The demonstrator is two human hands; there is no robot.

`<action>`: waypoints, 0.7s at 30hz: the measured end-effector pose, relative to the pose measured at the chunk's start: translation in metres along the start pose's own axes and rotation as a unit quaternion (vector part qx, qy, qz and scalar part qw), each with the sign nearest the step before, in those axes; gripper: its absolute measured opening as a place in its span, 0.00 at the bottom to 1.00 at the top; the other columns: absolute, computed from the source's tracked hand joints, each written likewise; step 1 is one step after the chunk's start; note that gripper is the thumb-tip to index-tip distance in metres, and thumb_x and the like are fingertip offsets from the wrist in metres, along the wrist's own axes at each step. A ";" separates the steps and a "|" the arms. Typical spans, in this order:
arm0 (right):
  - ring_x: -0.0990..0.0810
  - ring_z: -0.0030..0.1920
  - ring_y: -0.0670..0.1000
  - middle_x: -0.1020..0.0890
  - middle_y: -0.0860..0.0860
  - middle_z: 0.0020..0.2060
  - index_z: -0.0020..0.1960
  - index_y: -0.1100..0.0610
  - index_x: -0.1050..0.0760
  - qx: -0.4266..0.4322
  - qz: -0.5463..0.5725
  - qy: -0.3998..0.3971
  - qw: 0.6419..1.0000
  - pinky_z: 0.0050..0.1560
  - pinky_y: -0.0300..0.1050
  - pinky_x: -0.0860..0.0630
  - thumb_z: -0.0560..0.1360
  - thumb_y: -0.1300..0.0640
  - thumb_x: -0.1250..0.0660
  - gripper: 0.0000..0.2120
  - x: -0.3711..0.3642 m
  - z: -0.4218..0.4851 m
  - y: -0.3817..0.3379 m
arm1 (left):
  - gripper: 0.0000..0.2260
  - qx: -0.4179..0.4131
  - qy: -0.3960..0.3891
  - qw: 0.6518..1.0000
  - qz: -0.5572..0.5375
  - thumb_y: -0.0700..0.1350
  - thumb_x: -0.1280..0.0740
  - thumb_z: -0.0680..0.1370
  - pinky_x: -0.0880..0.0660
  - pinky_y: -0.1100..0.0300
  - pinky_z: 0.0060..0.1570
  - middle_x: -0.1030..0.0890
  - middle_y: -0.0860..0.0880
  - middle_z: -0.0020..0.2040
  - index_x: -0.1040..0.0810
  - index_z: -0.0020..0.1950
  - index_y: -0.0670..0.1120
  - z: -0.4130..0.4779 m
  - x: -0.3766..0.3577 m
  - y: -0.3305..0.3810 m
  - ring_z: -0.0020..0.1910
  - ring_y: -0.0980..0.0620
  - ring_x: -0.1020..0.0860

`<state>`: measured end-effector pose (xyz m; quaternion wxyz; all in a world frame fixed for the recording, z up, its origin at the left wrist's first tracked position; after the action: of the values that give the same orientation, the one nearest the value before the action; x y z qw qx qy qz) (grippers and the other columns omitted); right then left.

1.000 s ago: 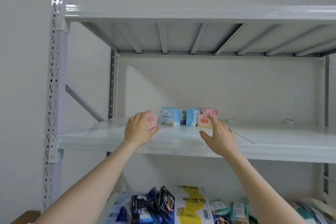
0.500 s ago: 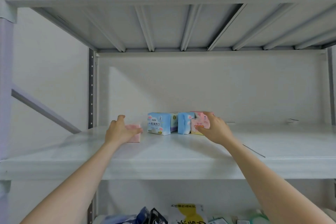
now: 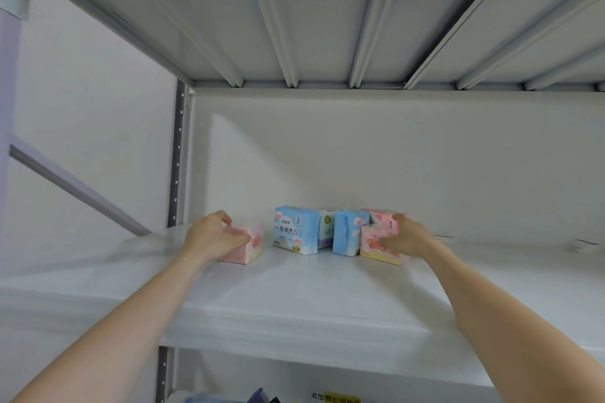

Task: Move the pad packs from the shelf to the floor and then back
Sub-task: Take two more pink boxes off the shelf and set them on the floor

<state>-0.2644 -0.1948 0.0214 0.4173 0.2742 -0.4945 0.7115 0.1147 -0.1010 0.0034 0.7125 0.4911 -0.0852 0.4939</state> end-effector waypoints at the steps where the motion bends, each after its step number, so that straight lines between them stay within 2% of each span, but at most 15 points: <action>1: 0.27 0.62 0.56 0.27 0.53 0.66 0.75 0.57 0.42 -0.001 -0.004 0.000 1.000 0.47 0.44 0.32 0.69 0.42 0.26 0.42 -0.002 0.004 0.001 | 0.30 0.002 -0.002 1.000 -0.013 0.61 0.31 0.59 0.29 0.58 0.49 0.20 0.48 0.56 0.23 0.59 0.49 0.001 0.001 -0.002 0.53 0.48 0.24; 5: 0.28 0.64 0.56 0.28 0.55 0.67 0.74 0.60 0.41 -0.004 -0.005 0.012 1.000 0.51 0.44 0.30 0.69 0.47 0.24 0.42 -0.003 0.013 0.006 | 0.35 0.016 -0.019 0.997 -0.068 0.60 0.29 0.57 0.31 0.59 0.46 0.22 0.52 0.50 0.24 0.61 0.49 0.003 0.006 -0.009 0.51 0.51 0.25; 9: 0.28 0.65 0.56 0.27 0.54 0.66 0.72 0.59 0.35 -0.005 0.030 0.019 0.999 0.55 0.43 0.31 0.65 0.48 0.21 0.42 0.002 0.011 0.008 | 0.38 0.038 -0.046 0.990 -0.125 0.55 0.25 0.57 0.23 0.51 0.56 0.20 0.49 0.55 0.26 0.65 0.44 0.004 0.010 -0.013 0.55 0.49 0.22; 12: 0.26 0.60 0.54 0.24 0.53 0.63 0.68 0.59 0.29 -0.003 0.061 0.016 0.998 0.54 0.42 0.30 0.61 0.48 0.19 0.40 0.006 0.004 0.010 | 0.39 0.049 -0.062 0.985 -0.153 0.52 0.25 0.57 0.21 0.50 0.57 0.19 0.49 0.55 0.27 0.67 0.42 0.003 0.012 -0.012 0.55 0.50 0.20; 15: 0.23 0.57 0.54 0.24 0.53 0.61 0.68 0.61 0.29 -0.011 0.127 -0.010 0.992 0.59 0.49 0.24 0.60 0.52 0.17 0.41 0.009 -0.010 0.008 | 0.33 0.048 -0.096 0.976 -0.190 0.46 0.24 0.63 0.20 0.56 0.49 0.19 0.49 0.53 0.27 0.67 0.40 0.000 0.013 -0.010 0.52 0.52 0.19; 18: 0.21 0.55 0.54 0.24 0.52 0.56 0.69 0.63 0.31 -0.013 0.194 -0.052 0.980 0.54 0.47 0.21 0.61 0.55 0.17 0.42 0.011 -0.026 0.003 | 0.22 0.045 -0.140 0.961 -0.235 0.37 0.28 0.71 0.21 0.62 0.43 0.17 0.46 0.52 0.25 0.64 0.40 -0.007 0.012 -0.007 0.51 0.52 0.18; 21: 0.19 0.53 0.51 0.22 0.48 0.50 0.63 0.61 0.28 -0.003 0.246 -0.078 0.966 0.49 0.44 0.21 0.61 0.58 0.17 0.35 0.012 -0.042 -0.004 | 0.18 0.035 -0.195 0.942 -0.270 0.33 0.30 0.73 0.21 0.61 0.45 0.17 0.43 0.56 0.24 0.63 0.41 -0.015 0.013 -0.003 0.53 0.50 0.19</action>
<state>-0.2662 -0.1509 0.0182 0.1905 0.1970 -0.5799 0.7673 0.1178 -0.0812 0.0024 0.7710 0.6068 -0.0694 0.1804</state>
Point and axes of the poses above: each hand's wrist, its own z-axis towards the middle knuckle, its own x-axis out of the back of the hand, y = z × x, the point moved 1 cm from there along z, towards the middle knuckle
